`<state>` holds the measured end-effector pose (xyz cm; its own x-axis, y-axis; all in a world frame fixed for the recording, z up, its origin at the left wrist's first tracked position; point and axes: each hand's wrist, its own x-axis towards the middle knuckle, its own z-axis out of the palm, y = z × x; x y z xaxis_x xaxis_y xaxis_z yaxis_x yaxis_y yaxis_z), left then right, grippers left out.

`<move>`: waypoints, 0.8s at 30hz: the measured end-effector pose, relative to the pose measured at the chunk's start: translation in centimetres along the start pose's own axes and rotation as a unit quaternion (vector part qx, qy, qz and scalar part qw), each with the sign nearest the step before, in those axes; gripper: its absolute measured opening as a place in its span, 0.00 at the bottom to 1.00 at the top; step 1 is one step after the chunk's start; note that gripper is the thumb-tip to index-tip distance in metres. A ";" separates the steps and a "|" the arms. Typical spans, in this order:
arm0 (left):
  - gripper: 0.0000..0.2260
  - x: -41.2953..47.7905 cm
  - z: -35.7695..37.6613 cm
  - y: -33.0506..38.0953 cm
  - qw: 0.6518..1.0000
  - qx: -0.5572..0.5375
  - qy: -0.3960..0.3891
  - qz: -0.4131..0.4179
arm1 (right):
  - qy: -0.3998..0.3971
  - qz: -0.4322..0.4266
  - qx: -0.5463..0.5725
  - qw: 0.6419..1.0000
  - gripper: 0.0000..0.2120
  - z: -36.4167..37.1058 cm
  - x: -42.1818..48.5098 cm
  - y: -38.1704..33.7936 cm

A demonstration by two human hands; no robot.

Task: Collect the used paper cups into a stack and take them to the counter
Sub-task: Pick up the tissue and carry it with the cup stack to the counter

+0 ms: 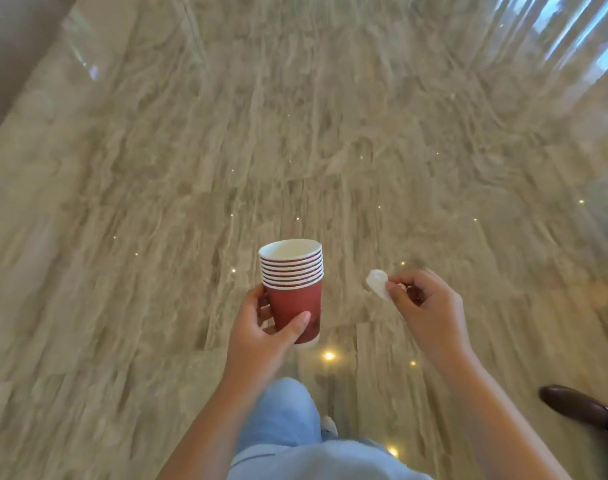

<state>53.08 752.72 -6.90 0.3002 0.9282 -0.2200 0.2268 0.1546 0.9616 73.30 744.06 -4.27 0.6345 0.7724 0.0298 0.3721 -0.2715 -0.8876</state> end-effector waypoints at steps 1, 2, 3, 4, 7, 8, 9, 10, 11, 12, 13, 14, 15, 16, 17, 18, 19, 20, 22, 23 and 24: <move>0.26 2.7 0.3 0.5 1.000 0.000 0.004 -0.003 | -0.008 0.001 0.001 1.000 0.17 0.7 2.7 -0.1; 0.26 5.6 0.6 0.9 1.000 0.001 0.008 -0.004 | -0.015 0.004 0.003 1.000 0.16 1.6 5.5 -0.1; 0.25 8.6 0.9 1.4 1.000 0.003 0.011 -0.005 | -0.018 0.005 0.005 1.000 0.15 2.4 8.4 0.0; 0.24 11.8 1.2 1.9 1.000 0.006 0.012 -0.004 | -0.017 0.006 0.007 1.000 0.14 3.3 11.5 0.1; 0.23 22.0 2.4 4.0 1.000 0.013 0.010 0.006 | 0.002 0.007 0.005 1.000 0.13 5.8 21.5 -0.3; 0.24 25.4 2.9 4.8 1.000 0.016 0.004 0.010 | 0.007 0.005 0.003 1.000 0.13 6.4 24.8 -0.7; 0.24 28.8 3.4 5.8 1.000 0.018 -0.004 0.013 | 0.010 0.006 0.000 1.000 0.13 7.0 28.1 -1.0; 0.25 32.2 4.0 6.8 1.000 0.021 -0.014 0.013 | 0.012 0.010 0.000 1.000 0.13 7.5 31.3 -1.4; 0.26 35.5 4.5 8.0 0.999 0.022 -0.024 0.014 | 0.012 0.017 0.004 1.000 0.13 7.9 34.5 -1.8; 0.27 38.7 5.2 9.3 0.999 0.021 -0.036 0.016 | 0.012 0.024 0.011 1.000 0.12 8.2 37.6 -2.2; 0.28 41.9 6.0 10.6 0.998 0.022 -0.048 0.019 | 0.013 0.031 0.018 0.999 0.12 8.4 40.7 -2.5; 0.29 44.9 6.9 11.8 0.998 0.024 -0.058 0.022 | 0.018 0.037 0.024 0.999 0.12 8.5 43.7 -2.6; 0.29 47.8 7.8 12.9 0.998 0.021 -0.062 0.022 | 0.027 0.042 0.026 0.998 0.13 8.6 46.7 -2.6; 0.28 50.6 8.8 13.8 0.998 0.016 -0.062 0.020 | 0.039 0.050 0.026 0.998 0.14 8.6 49.5 -2.4; 0.28 53.3 9.8 14.8 0.998 0.017 -0.065 0.019 | 0.053 0.062 0.027 0.996 0.14 8.5 52.2 -2.1; 0.27 56.0 10.9 15.7 0.997 0.023 -0.070 0.019 | 0.067 0.077 0.032 0.994 0.14 8.4 54.9 -1.7; 0.27 58.8 12.2 16.4 0.996 0.033 -0.077 0.020 | 0.077 0.091 0.040 0.992 0.14 8.2 57.7 -1.3; 0.27 61.6 13.5 17.1 0.995 0.040 -0.084 0.022 | 0.085 0.102 0.048 0.990 0.13 7.9 60.5 -0.7; 0.28 67.5 16.5 19.0 0.994 0.041 -0.100 0.027 | 0.097 0.109 0.053 0.988 0.12 7.5 66.6 0.3; 0.29 70.7 18.4 20.0 0.993 0.038 -0.108 0.028 | 0.103 0.109 0.054 0.987 0.11 7.2 70.0 0.8; 0.28 73.9 20.2 21.0 0.993 0.033 -0.112 0.032 | 0.108 0.106 0.056 0.987 0.11 6.9 73.7 1.2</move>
<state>98.80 817.74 -6.27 0.5132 0.8355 -0.1961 0.2588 0.0672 0.9636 115.80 804.61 -6.30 0.8241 0.5613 -0.0762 0.1455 -0.3397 -0.9292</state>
